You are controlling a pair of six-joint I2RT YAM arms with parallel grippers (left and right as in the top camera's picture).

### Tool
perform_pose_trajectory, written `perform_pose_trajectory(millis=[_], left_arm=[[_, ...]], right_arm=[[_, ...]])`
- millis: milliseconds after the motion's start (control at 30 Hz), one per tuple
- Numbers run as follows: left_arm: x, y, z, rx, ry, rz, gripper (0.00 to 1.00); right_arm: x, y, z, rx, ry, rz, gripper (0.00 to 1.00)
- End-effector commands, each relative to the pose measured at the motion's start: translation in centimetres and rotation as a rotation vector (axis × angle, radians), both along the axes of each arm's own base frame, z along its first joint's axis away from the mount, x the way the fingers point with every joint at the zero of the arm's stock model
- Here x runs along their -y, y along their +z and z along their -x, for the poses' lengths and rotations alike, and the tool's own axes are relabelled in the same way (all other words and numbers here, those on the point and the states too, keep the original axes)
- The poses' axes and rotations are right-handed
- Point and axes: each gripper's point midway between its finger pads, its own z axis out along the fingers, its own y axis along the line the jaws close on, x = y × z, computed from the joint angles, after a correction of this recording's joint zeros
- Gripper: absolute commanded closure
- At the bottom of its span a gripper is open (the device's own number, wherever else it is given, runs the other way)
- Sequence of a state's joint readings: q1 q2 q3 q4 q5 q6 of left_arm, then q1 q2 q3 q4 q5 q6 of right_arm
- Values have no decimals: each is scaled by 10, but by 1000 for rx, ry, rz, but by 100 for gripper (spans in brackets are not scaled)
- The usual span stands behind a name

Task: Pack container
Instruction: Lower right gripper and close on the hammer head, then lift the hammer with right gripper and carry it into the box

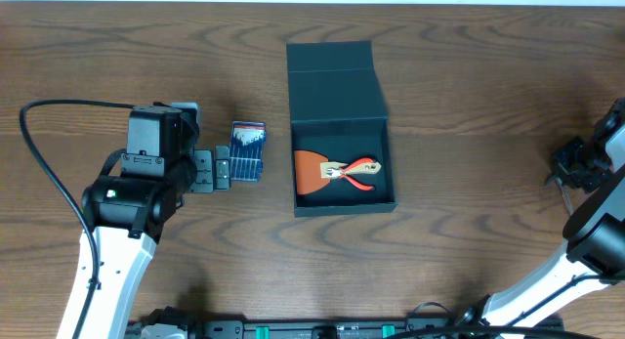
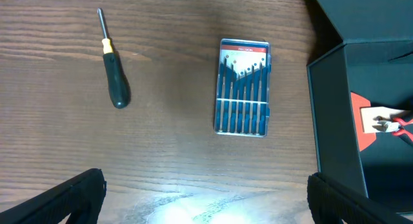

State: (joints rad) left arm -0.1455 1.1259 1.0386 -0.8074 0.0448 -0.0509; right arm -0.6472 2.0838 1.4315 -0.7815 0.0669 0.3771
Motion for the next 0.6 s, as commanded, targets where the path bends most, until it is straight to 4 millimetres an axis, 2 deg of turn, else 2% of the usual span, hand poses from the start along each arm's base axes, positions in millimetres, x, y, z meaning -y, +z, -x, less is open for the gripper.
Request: perform_pose_trajectory(millis=[0, 133, 333, 567], left_arm=[[-4, 6, -3, 13, 3, -17, 2], [-4, 6, -3, 14, 3, -17, 2], [-4, 6, -3, 14, 3, -17, 1], [-4, 6, -3, 13, 3, -17, 2]], right_arm=[[-24, -16, -1, 18, 35, -119, 99], [-27, 2, -6, 45, 67, -100, 99], [-49, 33, -12, 66, 174, -91, 99], [-81, 95, -25, 153, 297, -17, 99]])
